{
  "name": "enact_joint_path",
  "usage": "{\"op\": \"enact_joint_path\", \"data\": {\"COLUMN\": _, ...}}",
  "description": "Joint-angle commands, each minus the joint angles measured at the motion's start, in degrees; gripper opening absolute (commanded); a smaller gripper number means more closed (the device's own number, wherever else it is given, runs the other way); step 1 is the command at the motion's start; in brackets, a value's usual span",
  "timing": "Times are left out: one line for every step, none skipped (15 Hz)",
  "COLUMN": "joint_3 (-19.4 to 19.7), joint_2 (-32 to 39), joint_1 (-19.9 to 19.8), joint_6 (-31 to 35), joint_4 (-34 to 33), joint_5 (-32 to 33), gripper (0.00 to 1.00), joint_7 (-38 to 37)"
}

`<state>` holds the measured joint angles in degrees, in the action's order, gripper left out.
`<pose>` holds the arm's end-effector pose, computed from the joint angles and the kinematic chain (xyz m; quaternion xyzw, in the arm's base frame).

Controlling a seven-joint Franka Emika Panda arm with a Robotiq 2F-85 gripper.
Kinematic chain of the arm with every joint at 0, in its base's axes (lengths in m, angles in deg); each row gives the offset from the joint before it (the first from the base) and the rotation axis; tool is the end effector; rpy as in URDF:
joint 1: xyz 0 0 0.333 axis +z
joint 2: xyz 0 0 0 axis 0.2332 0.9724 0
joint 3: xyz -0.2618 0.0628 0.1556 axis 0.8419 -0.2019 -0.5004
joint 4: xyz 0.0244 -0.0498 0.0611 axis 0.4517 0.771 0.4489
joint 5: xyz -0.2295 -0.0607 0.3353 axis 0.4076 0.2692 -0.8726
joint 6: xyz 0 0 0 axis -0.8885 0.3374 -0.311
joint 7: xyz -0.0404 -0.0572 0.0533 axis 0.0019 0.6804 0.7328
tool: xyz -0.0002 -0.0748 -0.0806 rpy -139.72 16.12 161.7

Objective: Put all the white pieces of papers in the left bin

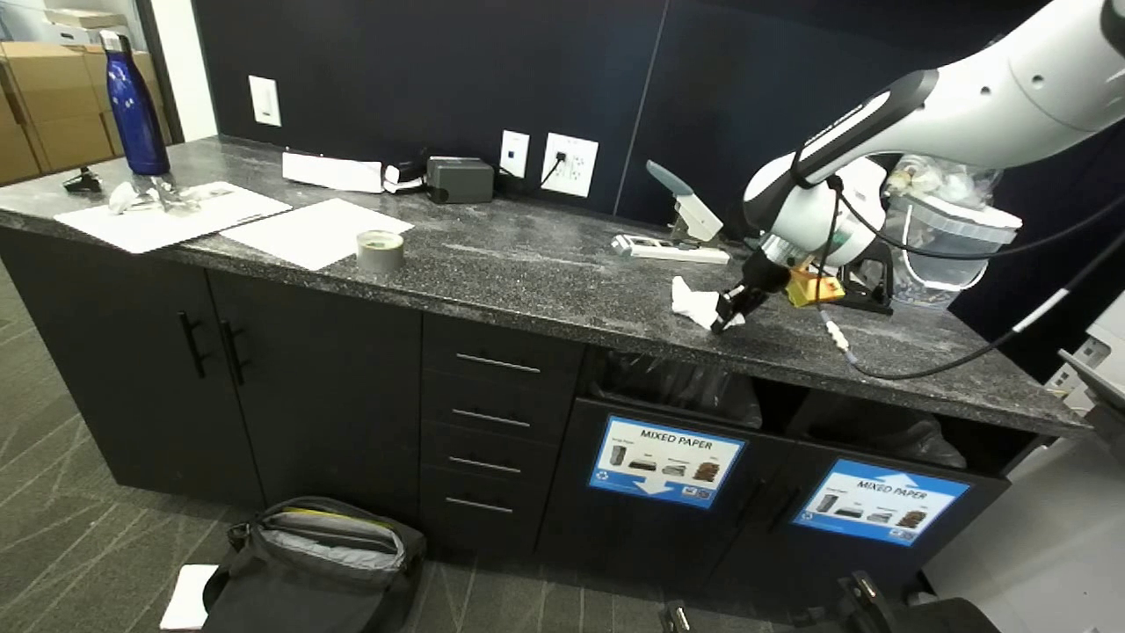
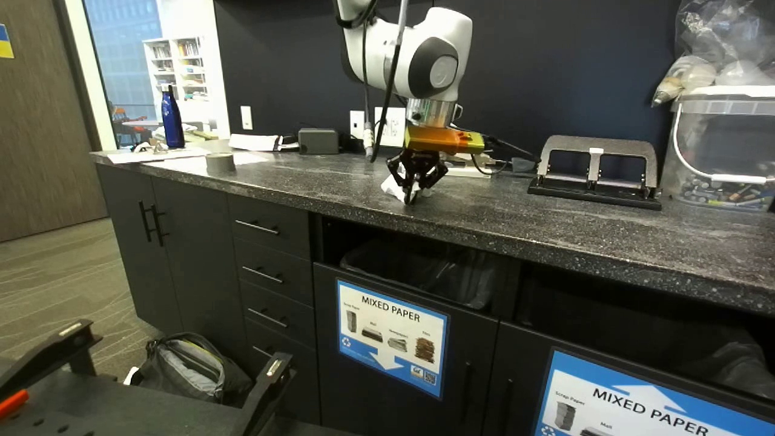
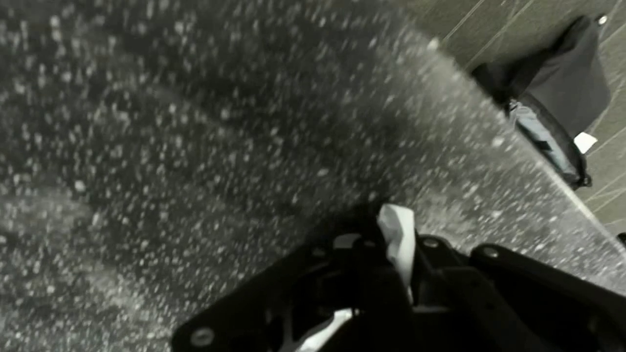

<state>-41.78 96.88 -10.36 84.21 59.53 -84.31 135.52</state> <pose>0.6565 -0.1662 0.1852 -0.9698 -0.2085 -0.1111 0.0602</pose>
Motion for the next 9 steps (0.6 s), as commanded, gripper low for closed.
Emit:
{"op": "enact_joint_path", "data": {"joint_3": 0.3, "joint_2": -10.2, "joint_1": -1.8, "joint_6": -2.0, "joint_4": 14.2, "joint_5": -2.8, "gripper": 0.1, "joint_7": 3.0}}
{"op": "enact_joint_path", "data": {"joint_3": 0.5, "joint_2": -12.3, "joint_1": -2.1, "joint_6": -2.5, "joint_4": 17.2, "joint_5": -3.6, "gripper": 0.09, "joint_7": 3.9}}
{"op": "enact_joint_path", "data": {"joint_3": 0.8, "joint_2": -14.3, "joint_1": -2.3, "joint_6": -2.6, "joint_4": 20.3, "joint_5": -4.6, "gripper": 0.1, "joint_7": 5.1}}
{"op": "enact_joint_path", "data": {"joint_3": 1.2, "joint_2": -16.4, "joint_1": -2.4, "joint_6": -2.7, "joint_4": 23.5, "joint_5": -5.6, "gripper": 0.1, "joint_7": 6.3}}
{"op": "enact_joint_path", "data": {"joint_3": 1.6, "joint_2": -18.5, "joint_1": -2.4, "joint_6": -2.7, "joint_4": 26.8, "joint_5": -6.6, "gripper": 0.11, "joint_7": 7.5}}
{"op": "enact_joint_path", "data": {"joint_3": 2.3, "joint_2": -20.5, "joint_1": -2.2, "joint_6": -2.9, "joint_4": 30.1, "joint_5": -7.5, "gripper": 0.11, "joint_7": 8.7}}
{"op": "enact_joint_path", "data": {"joint_3": 3.2, "joint_2": -22.5, "joint_1": -1.7, "joint_6": -2.7, "joint_4": 33.4, "joint_5": -7.9, "gripper": 0.1, "joint_7": 9.5}}
{"op": "enact_joint_path", "data": {"joint_3": 4.2, "joint_2": -24.5, "joint_1": -1.3, "joint_6": -2.5, "joint_4": 36.8, "joint_5": -8.5, "gripper": 0.1, "joint_7": 10.5}}
{"op": "enact_joint_path", "data": {"joint_3": 5.0, "joint_2": -26.4, "joint_1": -1.0, "joint_6": -2.4, "joint_4": 40.1, "joint_5": -9.1, "gripper": 0.1, "joint_7": 11.5}}
